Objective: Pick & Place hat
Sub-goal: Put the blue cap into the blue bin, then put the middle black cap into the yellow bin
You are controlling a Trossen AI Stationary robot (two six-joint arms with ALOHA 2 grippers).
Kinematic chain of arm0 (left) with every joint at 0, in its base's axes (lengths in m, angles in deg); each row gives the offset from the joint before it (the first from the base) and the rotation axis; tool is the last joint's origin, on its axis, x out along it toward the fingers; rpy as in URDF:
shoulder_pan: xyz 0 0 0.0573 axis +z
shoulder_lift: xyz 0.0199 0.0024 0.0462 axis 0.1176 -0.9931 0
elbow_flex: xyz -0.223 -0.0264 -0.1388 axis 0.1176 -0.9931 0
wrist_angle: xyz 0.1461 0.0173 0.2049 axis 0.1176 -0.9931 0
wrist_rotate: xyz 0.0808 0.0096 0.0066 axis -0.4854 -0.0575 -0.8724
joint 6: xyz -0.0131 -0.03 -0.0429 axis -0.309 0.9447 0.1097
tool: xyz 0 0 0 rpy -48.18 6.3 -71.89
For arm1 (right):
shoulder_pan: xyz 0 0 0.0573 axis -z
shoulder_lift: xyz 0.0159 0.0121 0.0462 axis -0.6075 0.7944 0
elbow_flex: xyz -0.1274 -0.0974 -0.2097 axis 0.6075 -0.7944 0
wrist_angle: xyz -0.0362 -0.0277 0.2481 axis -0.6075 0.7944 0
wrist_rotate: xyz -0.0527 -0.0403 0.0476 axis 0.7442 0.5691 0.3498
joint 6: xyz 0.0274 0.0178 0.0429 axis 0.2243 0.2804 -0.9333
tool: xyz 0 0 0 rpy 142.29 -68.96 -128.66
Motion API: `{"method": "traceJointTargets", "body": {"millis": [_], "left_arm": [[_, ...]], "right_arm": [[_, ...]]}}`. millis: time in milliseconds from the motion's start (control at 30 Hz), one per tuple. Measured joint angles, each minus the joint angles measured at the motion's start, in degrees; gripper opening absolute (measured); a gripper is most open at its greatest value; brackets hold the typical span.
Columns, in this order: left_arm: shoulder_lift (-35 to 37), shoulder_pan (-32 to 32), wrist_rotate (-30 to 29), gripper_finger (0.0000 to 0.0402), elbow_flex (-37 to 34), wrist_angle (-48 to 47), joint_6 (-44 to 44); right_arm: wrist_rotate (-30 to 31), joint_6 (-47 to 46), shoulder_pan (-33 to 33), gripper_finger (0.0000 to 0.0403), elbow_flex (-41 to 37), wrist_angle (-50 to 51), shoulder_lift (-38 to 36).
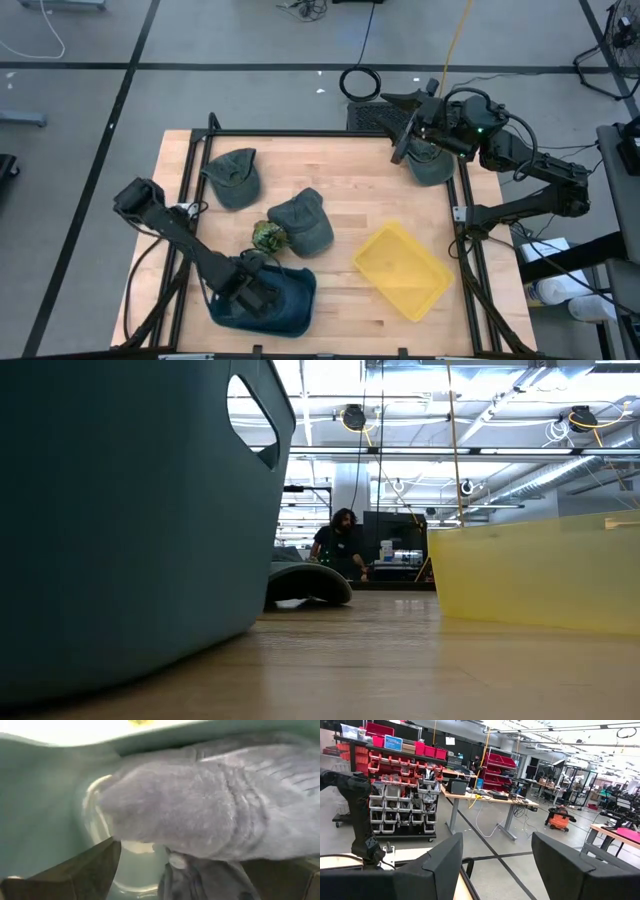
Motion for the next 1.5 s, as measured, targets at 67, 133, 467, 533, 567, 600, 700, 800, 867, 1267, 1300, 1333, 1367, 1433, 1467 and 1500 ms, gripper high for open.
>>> {"method": "traceJointTargets", "body": {"millis": [67,133,467,533,567,600,700,800,867,1267,1300,1333,1367,1433,1467,1500], "left_arm": [[1.6,0.5,-0.1,0.0398,0.0,-0.9,0.3],[3.2,0.8,-0.1,0.0398,0.0,-1.6,0.3],[11.1,2.2,-0.3,0.0397,0.1,-1.4,-0.1],[13.0,2.2,-1.6,0.0397,0.1,-1.1,-0.2],[13.8,2.2,-2.4,0.0397,0.1,-1.0,-0.2],[14.5,2.2,-3.2,0.0397,0.1,-0.9,-0.4],[17.4,2.2,-5.7,0.0397,0.1,0.8,-2.1],[20.0,2.2,-9.7,0.0397,0.1,2.1,-4.0],[21.6,2.2,-12.4,0.0397,0.1,2.9,-5.3],[28.8,4.3,-21.9,0.0397,0.1,13.6,-22.4],[29.1,4.8,-22.2,0.0397,0.1,14.6,-24.7],[29.3,5.3,-22.5,0.0397,0.1,16.0,-27.0],[29.6,5.8,-22.7,0.0397,0.1,17.7,-29.5],[30.1,6.9,-23.1,0.0397,0.1,20.5,-34.6],[30.3,7.6,-23.2,0.0397,0.1,22.3,-37.3],[30.3,8.2,-23.2,0.0397,0.1,24.0,-40.2]], "right_arm": [[0.0,0.0,0.0,0.0224,0.0,0.0,0.0],[0.0,0.0,0.0,0.0224,0.0,0.0,0.0],[0.0,0.0,0.0,0.0224,0.0,0.0,0.0],[0.0,0.0,0.0,0.0224,0.0,0.0,0.0],[0.0,0.0,0.0,0.0224,0.0,0.0,0.0],[0.0,0.0,0.0,0.0224,0.0,0.0,0.0],[0.0,-1.3,0.0,0.0224,0.0,0.0,0.0],[0.0,-1.8,0.0,0.0224,0.0,0.0,0.0],[0.0,-1.8,0.0,0.0224,0.0,0.0,0.0],[0.2,-2.0,0.0,0.0224,0.0,1.7,0.0],[0.2,-2.5,0.0,0.0224,0.0,2.4,0.0],[0.2,-3.2,0.0,0.0224,0.0,3.2,0.0],[0.2,-4.2,0.0,0.0224,0.0,3.8,0.0],[0.2,-6.5,0.0,0.0224,0.0,5.5,0.0],[0.1,-7.5,0.0,0.0224,0.0,6.2,0.0],[0.1,-8.5,0.0,0.0224,0.0,6.8,0.0]]}}
